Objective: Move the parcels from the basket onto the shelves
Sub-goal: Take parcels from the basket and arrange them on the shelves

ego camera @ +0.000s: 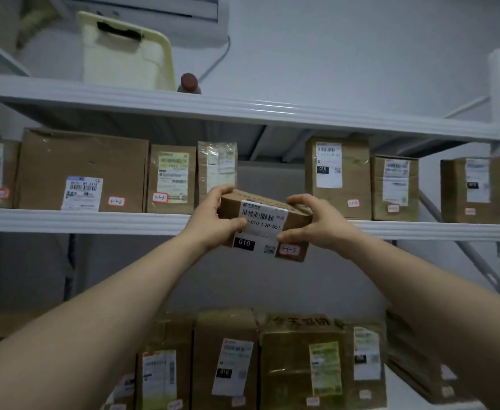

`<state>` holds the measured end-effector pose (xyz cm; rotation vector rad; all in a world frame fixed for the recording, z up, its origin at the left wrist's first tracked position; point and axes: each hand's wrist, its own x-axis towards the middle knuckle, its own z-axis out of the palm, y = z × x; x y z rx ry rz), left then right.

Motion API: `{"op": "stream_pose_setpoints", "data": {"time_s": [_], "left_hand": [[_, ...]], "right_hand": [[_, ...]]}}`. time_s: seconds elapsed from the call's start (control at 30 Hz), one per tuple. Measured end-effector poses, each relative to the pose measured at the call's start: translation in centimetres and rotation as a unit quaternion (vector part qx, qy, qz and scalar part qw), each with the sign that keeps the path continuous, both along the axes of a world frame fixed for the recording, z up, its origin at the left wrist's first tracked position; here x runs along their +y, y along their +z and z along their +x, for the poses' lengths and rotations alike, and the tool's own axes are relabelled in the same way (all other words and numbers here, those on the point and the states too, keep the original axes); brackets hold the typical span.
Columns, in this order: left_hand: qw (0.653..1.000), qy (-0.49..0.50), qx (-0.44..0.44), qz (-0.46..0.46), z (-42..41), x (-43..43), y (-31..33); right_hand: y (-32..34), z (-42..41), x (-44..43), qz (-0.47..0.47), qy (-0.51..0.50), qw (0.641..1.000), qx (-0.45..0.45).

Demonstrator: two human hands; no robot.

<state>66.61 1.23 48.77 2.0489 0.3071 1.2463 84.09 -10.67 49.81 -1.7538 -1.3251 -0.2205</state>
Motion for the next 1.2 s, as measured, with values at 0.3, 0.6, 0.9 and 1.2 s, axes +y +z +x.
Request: {"op": "stream_pose_setpoints", "data": {"time_s": [0.3,0.6,0.9,1.2], "left_hand": [[0.992,0.115,0.044,0.041,6.9,1.6,4.0],[0.851,0.394,0.149,0.313,9.4,7.0,5.1],[0.809,0.452,0.128,0.353,9.7,8.2,6.4],[0.808,0.412,0.183,0.378,11.0,7.6,6.4]], "right_hand": [[6.6,6.7,1.2,-0.018,-0.086,0.976,-0.199],[8.8,9.7,5.5,0.019,-0.170,0.943,-0.285],[9.8,10.2,10.0,-0.034,-0.172,0.942,-0.286],[9.2,11.3,11.6,-0.124,-0.140,0.948,-0.257]]}}
